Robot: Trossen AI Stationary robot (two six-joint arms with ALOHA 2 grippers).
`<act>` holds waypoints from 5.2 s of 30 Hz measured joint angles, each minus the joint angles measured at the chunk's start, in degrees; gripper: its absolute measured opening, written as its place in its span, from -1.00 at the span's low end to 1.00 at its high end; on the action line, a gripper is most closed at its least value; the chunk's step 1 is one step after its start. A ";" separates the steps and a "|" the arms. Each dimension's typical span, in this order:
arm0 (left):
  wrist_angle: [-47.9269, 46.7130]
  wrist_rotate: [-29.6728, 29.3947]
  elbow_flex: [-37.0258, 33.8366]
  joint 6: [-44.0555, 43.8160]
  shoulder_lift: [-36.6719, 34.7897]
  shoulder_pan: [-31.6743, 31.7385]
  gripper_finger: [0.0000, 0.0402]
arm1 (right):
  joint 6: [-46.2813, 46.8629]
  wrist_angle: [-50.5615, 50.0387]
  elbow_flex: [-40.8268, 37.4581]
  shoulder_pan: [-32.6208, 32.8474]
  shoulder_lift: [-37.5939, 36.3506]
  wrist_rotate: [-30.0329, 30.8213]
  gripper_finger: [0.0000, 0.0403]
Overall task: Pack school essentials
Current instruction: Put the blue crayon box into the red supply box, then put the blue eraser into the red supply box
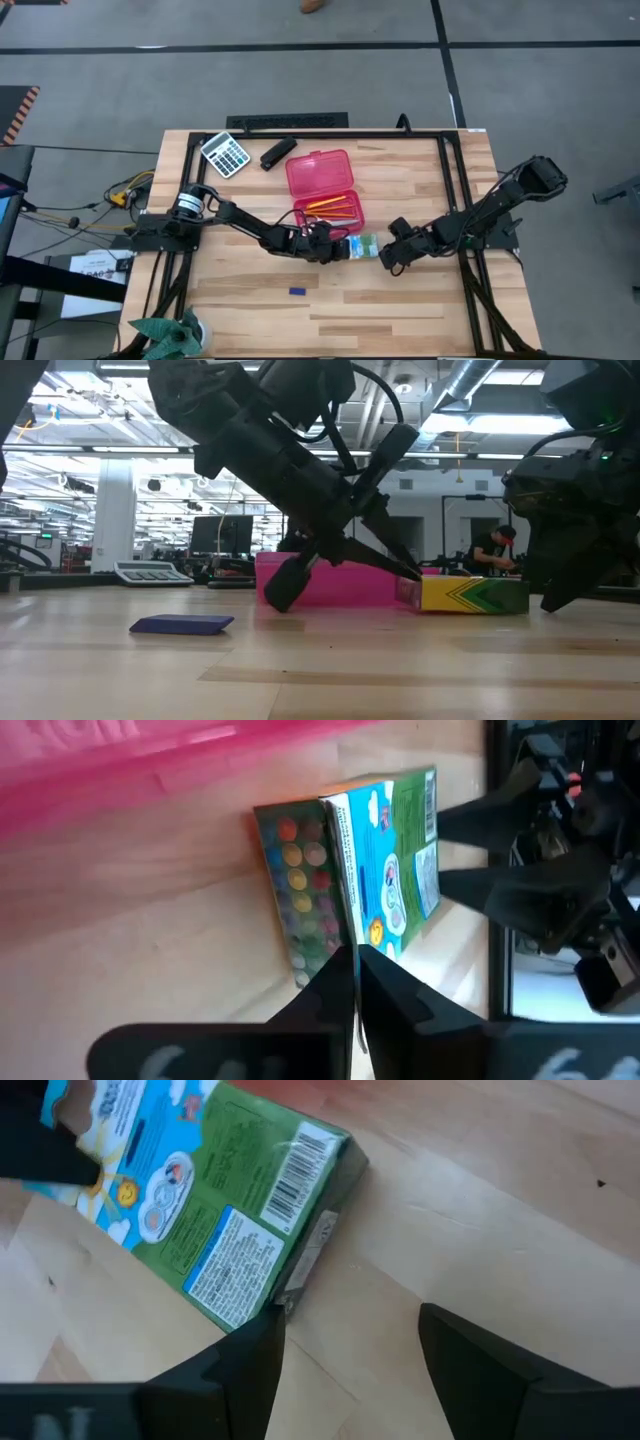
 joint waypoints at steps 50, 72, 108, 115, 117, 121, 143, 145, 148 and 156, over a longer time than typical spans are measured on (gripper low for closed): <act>-49.13 23.71 23.89 59.38 -9.62 1.05 -1.00 | -68.15 2.32 24.30 -5.14 2.33 -15.93 0.45; -45.92 21.95 23.89 58.53 -9.60 1.05 -1.00 | -68.39 -0.29 25.55 -4.55 2.67 -16.07 -0.95; -59.80 5.50 23.91 50.60 -30.84 -0.46 0.13 | -74.88 -1.56 25.47 -42.23 5.59 -49.40 -1.00; -62.11 2.82 23.89 50.09 -31.65 -1.67 0.10 | -73.68 1.63 25.52 -45.65 10.41 -55.37 -1.00; -62.15 2.61 23.89 50.01 -31.65 -1.75 0.10 | -73.51 1.74 25.49 -45.80 11.93 -55.79 -1.00; -63.06 2.15 23.71 49.94 -31.65 -1.73 0.10 | -73.44 2.56 25.53 -45.94 14.41 -56.47 -1.00; -64.03 -4.81 23.71 50.25 -31.65 -0.72 0.10 | -80.54 -13.61 25.49 -47.80 16.23 -47.57 -0.07; -64.88 -4.84 23.68 50.28 -31.65 -0.74 0.10 | -80.61 -14.58 25.53 -47.88 14.84 -46.62 0.04; -65.44 -4.46 23.67 50.33 -31.65 -0.81 0.10 | -80.80 -15.98 25.53 -47.93 11.06 -43.12 0.16; -69.63 -0.71 21.60 51.92 -31.72 -9.10 0.10 | -74.00 -17.86 25.53 -43.18 -3.44 -41.19 0.17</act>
